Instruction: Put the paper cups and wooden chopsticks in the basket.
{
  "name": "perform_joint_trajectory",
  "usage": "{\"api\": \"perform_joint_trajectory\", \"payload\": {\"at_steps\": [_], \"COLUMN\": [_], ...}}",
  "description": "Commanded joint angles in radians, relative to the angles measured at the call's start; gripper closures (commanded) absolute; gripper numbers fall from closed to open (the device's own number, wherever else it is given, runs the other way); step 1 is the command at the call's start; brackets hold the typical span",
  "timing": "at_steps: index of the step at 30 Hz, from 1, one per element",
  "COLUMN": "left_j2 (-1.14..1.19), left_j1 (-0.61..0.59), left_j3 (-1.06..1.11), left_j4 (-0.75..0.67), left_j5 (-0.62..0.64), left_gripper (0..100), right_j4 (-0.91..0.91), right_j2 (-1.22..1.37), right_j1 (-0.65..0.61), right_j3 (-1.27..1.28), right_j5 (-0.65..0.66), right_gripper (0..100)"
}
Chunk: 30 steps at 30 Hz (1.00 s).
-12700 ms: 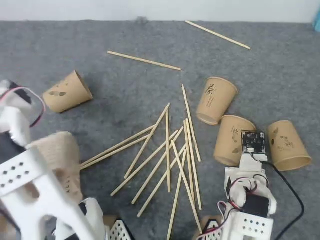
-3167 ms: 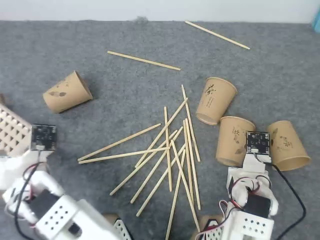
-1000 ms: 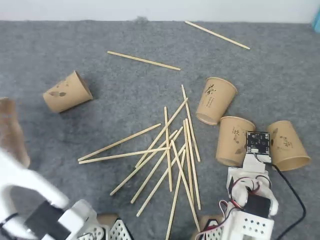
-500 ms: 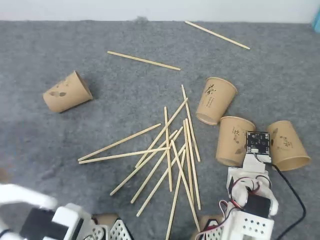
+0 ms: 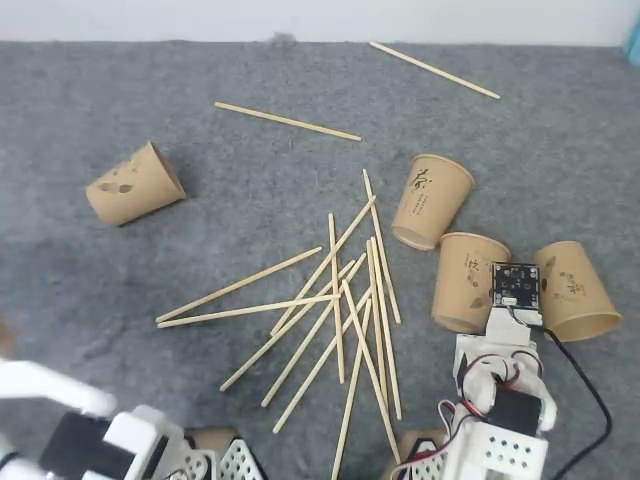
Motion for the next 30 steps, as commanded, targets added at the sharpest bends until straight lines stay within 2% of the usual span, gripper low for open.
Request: {"api": "perform_joint_trajectory", "payload": {"at_steps": [1,5,9,19,23,25,30], "left_j2": [0.084,0.307,0.572,1.128,1.289,1.344,1.364], "left_j1": [0.012,0.000,-0.038,-0.098,-0.092,-0.087,-0.069], "left_j3": [-0.119,-0.274,-0.536,-1.457,-1.747,-1.822,-1.779], "left_j4": [-0.031,-0.014,0.038,0.397,0.512,0.520,0.519], "left_j5": [0.054,0.064,0.129,0.133,0.133,0.133,0.127], "left_gripper": [99,99,99,99,98,96,90], "right_j4": [-0.013,-0.013,-0.013,-0.013,-0.013,-0.013,-0.013], "right_j2": [-0.013,-0.013,-0.013,-0.013,-0.013,-0.013,-0.013], "right_j1": [0.010,0.010,0.010,0.010,0.010,0.010,0.010], "right_j3": [0.018,0.018,0.018,0.018,0.018,0.018,0.018], "right_j5": [0.012,0.012,0.012,0.012,0.012,0.012,0.012], "right_gripper": [99.1,99.1,99.1,99.1,99.1,99.1,99.1]}}
